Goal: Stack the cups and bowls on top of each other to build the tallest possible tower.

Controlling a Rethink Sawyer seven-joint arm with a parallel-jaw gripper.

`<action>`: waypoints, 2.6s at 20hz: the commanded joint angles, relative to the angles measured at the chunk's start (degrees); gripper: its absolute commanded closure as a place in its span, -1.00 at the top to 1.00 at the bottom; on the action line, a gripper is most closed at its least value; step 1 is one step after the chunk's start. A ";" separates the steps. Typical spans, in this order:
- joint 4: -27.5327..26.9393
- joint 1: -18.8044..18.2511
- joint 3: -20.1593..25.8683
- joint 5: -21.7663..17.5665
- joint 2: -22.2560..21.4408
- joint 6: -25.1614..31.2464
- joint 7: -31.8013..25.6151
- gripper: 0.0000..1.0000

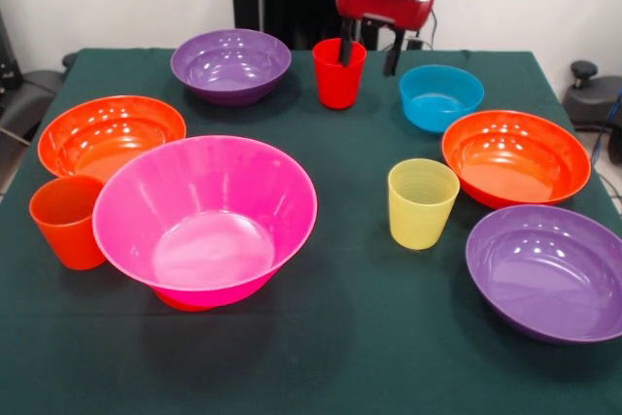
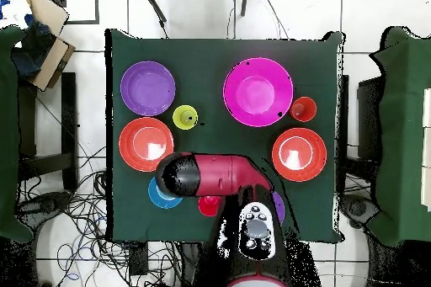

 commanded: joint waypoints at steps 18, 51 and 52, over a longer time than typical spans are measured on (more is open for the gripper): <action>10.09 2.50 -0.87 3.83 -5.46 -5.33 11.57 1.00; 12.65 7.51 -5.49 5.46 4.54 -24.71 13.14 1.00; 12.59 8.00 -6.17 5.34 4.77 -24.61 13.11 1.00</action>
